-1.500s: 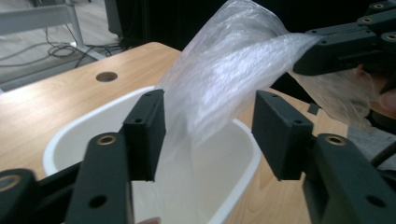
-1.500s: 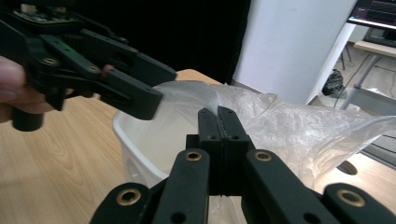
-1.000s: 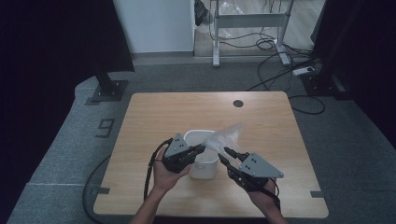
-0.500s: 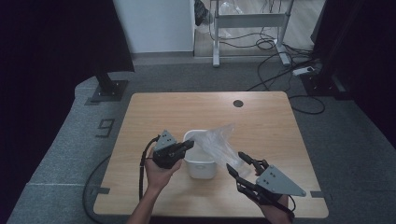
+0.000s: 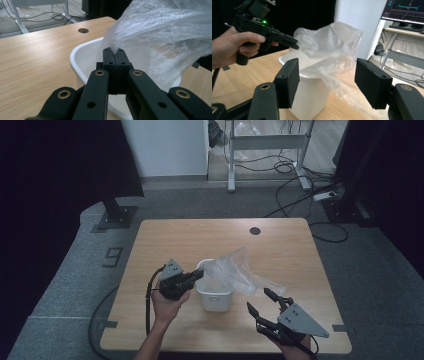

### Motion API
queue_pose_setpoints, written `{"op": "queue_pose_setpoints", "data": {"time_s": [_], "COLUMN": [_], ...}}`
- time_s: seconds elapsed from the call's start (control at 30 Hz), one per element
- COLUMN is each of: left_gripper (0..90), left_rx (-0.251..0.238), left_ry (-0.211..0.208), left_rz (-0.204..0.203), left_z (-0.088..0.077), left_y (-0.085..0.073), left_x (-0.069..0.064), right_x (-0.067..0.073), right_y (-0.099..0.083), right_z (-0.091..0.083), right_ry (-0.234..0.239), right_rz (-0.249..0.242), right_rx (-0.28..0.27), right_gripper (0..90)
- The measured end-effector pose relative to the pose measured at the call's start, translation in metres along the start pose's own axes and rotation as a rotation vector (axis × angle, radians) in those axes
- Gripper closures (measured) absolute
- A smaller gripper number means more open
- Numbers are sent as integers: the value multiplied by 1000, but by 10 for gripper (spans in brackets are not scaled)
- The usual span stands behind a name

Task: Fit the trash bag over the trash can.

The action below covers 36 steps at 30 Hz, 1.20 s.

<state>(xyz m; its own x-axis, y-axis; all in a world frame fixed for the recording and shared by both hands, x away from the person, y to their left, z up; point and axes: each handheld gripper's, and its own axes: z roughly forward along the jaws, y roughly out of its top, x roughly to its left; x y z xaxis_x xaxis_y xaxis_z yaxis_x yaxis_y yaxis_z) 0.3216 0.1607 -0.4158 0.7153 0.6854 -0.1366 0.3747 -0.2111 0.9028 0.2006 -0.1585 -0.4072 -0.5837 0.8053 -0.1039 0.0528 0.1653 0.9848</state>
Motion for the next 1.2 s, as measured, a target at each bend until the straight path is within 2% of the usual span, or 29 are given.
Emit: {"op": "queue_pose_setpoints", "data": {"time_s": [0.2, 0.37, 0.53, 0.63, 0.67, 0.7, 0.77, 0.87, 1.03, 1.13, 1.17, 1.2], "left_gripper": [888, 886, 886, 885, 884, 884, 885, 886, 871, 826, 826, 788], "left_rx": [3, -1, 0, 1, 1, -1, -2, -1, 0, -3, -6, -10], "left_ry": [-12, -17, -23, -25, -25, -28, -29, -35, -48, -55, -52, -44], "left_rz": [-1, 3, 5, 6, 6, 6, 7, 10, 10, 17, 21, 26], "left_z": [-6, -7, -6, -6, -6, -7, -7, -8, -9, -10, -11, -11], "left_y": [-5, -8, -13, -14, -14, -15, -15, -16, -18, -18, -18, -17], "left_x": [-1, -4, -7, -8, -8, -8, -8, -9, -11, -12, -13, -13], "right_x": [-1, 3, 3, 3, 2, 2, 2, 1, 2, 1, 1, 0], "right_y": [-2, 6, 15, 19, 19, 20, 20, 20, 21, 22, 22, 22], "right_z": [10, 13, 18, 23, 25, 28, 30, 35, 36, 39, 39, 41], "right_ry": [15, 25, 11, 20, 24, 26, 28, 44, 56, 76, 76, 83], "right_rz": [14, 11, 17, 17, 18, 18, 16, 25, -1, -11, -11, -10], "right_rx": [9, -11, -2, 7, 8, 15, 19, 36, 27, 42, 42, 47], "right_gripper": [359, 353, 365, 426, 453, 518, 540, 634, 778, 859, 859, 873]}}
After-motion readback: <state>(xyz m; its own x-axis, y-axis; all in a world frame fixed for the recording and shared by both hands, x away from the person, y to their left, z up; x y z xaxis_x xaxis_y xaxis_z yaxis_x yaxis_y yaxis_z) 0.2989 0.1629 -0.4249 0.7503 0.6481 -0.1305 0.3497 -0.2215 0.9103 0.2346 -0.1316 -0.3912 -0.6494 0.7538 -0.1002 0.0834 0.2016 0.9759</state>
